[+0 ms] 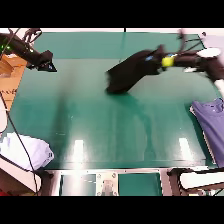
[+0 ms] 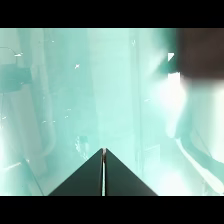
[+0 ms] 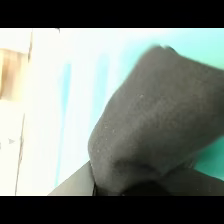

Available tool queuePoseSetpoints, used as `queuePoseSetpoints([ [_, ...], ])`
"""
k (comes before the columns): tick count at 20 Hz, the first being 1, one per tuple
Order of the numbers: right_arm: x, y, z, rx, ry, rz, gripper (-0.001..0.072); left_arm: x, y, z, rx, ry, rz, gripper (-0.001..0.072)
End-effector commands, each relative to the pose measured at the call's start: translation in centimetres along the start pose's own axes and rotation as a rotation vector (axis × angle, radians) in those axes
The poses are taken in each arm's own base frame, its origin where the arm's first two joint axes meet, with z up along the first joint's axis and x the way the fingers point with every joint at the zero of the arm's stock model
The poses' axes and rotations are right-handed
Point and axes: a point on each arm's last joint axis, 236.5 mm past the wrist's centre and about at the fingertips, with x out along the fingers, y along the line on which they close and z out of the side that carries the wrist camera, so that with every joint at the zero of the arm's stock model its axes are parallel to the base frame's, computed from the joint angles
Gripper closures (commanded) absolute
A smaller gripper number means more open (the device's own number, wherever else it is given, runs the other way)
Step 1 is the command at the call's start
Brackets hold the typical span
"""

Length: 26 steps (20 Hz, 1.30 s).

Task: Fold the shirts.

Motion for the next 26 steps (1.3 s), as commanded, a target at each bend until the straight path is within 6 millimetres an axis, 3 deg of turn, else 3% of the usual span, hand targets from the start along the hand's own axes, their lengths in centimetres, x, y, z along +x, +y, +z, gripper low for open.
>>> queuePoseSetpoints([
  [1,-11.5,-0.9,6.2,0.036,-0.216,-0.063,0.0690,-0.1,0.0,-0.2,0.000,0.006,0.001,0.0675],
  [4,-20.9,-4.2,9.0,0.109,-0.391,-0.132,0.0689,-0.1,0.0,-0.2,0.000,0.006,0.001,0.0675],
  [6,-26.2,-6.9,9.6,0.167,-0.477,-0.177,0.0689,-0.1,0.0,-0.2,0.000,0.006,0.001,0.0675],
  [8,-30.8,-9.6,9.3,0.216,-0.537,-0.227,0.0689,-0.1,0.0,-0.2,0.000,0.006,0.001,0.0675],
  [11,-35.9,-13.3,7.7,0.277,-0.583,-0.348,0.0689,-0.1,0.0,-0.1,0.000,0.005,0.001,0.0675],
  [15,-39.7,-15.7,4.7,0.359,-0.588,-0.485,0.0689,-0.1,0.0,-0.1,0.001,0.005,0.001,0.0675],
  [20,-41.7,-16.4,0.4,0.491,-0.532,-0.578,0.0689,-0.1,0.0,-0.3,0.001,0.013,0.000,0.0675],
  [26,-45.6,-20.5,-11.3,0.872,-0.412,-0.980,0.0690,-0.1,-0.1,-0.5,0.001,0.022,-0.003,0.0675],
])
